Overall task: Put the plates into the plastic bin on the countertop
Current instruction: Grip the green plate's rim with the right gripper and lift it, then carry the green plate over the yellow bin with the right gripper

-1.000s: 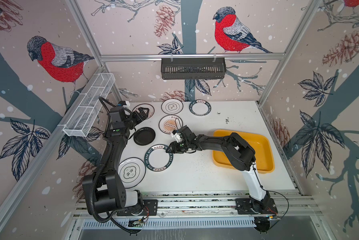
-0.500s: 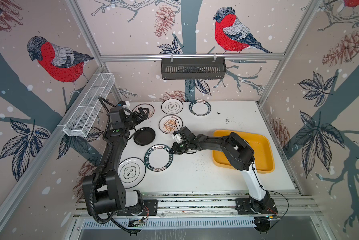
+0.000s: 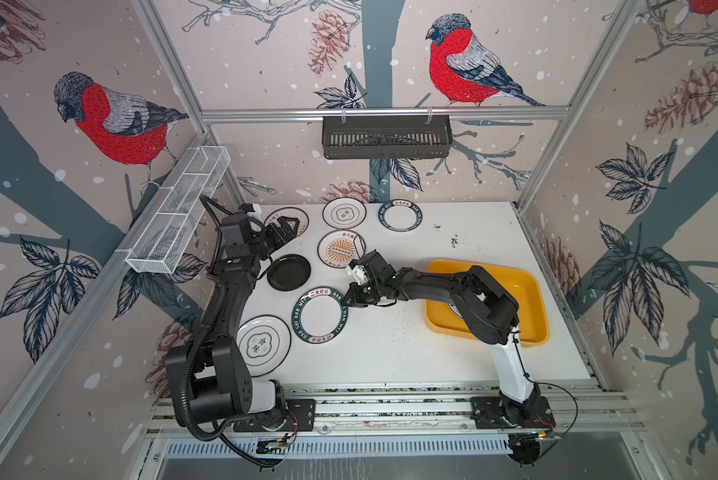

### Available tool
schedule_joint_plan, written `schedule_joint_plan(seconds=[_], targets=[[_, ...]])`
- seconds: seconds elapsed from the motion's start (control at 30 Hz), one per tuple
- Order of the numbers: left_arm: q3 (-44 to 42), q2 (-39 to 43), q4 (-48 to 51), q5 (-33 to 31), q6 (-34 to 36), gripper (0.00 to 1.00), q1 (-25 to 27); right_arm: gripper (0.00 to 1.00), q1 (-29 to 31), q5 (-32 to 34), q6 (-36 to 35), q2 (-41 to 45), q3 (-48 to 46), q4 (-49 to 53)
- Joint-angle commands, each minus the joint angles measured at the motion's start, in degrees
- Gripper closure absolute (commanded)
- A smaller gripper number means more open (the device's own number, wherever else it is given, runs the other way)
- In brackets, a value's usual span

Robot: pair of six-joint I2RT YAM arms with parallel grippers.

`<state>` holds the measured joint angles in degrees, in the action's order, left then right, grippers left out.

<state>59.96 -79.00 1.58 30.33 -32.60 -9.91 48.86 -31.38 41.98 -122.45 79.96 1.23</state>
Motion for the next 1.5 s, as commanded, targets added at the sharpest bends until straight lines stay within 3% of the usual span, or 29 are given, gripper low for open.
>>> schedule_joint_plan(seconds=[0.0,0.4,1.07,1.47], targets=[[-0.17,-0.41,-4.23,2.38,-0.32,0.04,-0.06,0.98,-0.42,2.56,-1.59,2.35,-1.37,1.32],[-1.73,-0.16,-10.29,8.9,-1.73,0.04,2.3,0.98,-5.77,3.19,0.01,12.88,-8.6,-2.18],[0.65,-1.4,-7.36,12.92,5.75,0.04,21.71,0.98,-22.14,3.77,0.07,32.2,-22.24,-3.77],[1.37,-3.53,-3.48,11.16,12.49,0.04,40.07,0.98,-37.0,5.33,-1.71,53.82,-34.46,4.13]])
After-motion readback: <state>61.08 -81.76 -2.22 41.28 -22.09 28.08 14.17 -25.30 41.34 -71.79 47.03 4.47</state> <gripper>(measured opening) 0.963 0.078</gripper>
